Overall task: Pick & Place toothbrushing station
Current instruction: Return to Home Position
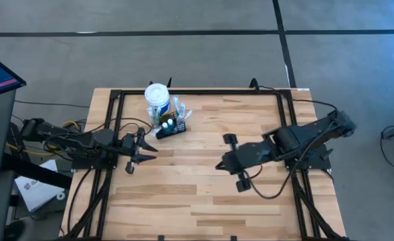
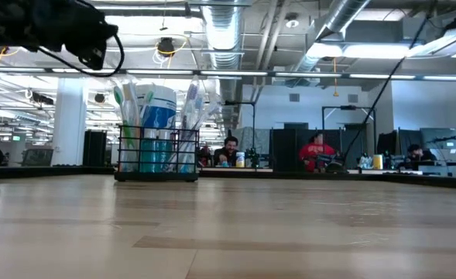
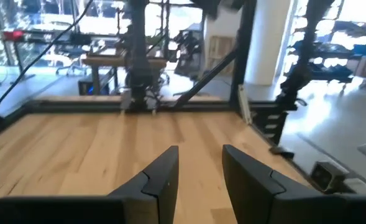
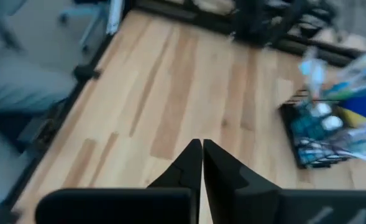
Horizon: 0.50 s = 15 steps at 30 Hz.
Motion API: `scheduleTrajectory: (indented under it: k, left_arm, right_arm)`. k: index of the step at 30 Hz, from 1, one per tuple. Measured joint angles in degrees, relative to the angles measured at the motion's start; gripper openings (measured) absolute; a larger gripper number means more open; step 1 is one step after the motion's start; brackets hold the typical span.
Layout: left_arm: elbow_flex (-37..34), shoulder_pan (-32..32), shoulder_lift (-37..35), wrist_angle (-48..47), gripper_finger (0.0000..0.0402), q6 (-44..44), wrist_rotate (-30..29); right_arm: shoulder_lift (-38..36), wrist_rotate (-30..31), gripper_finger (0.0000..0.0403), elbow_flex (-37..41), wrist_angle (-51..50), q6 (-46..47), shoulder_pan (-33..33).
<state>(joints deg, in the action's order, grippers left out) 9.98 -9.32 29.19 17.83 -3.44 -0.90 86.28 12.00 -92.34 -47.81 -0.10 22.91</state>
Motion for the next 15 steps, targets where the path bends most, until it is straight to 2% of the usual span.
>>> scheduleTrajectory:
  k: [4, 8, 11, 13, 15]
  left_arm:
    - [-0.97, 0.02, -3.59, -0.06, 0.0117, 0.47, 0.26]
    - [-3.31, 0.03, -7.78, 0.17, 0.0117, 0.56, 1.12]
    - [-5.38, 0.98, -10.31, 0.25, 0.0117, 1.45, 1.72]
    - [-5.77, 2.24, -11.31, 0.47, 0.0117, 0.34, 1.97]
    - [-5.79, 3.65, -11.95, 1.18, 0.0117, 0.23, 4.6]
  right_arm:
    - [-11.73, 4.75, 0.0007, 21.2, 19.11, 3.0, 1.6]
    - [-22.88, 11.15, 0.0003, 40.34, 43.91, 5.87, 3.73]
    - [-27.99, 16.57, 0.0001, 51.24, 58.98, 4.18, 5.27]
    - [-30.31, 18.38, 0.0001, 56.45, 64.48, 1.85, 6.15]
    - [-32.21, 19.4, 0.0001, 59.96, 68.6, -1.08, 6.52]
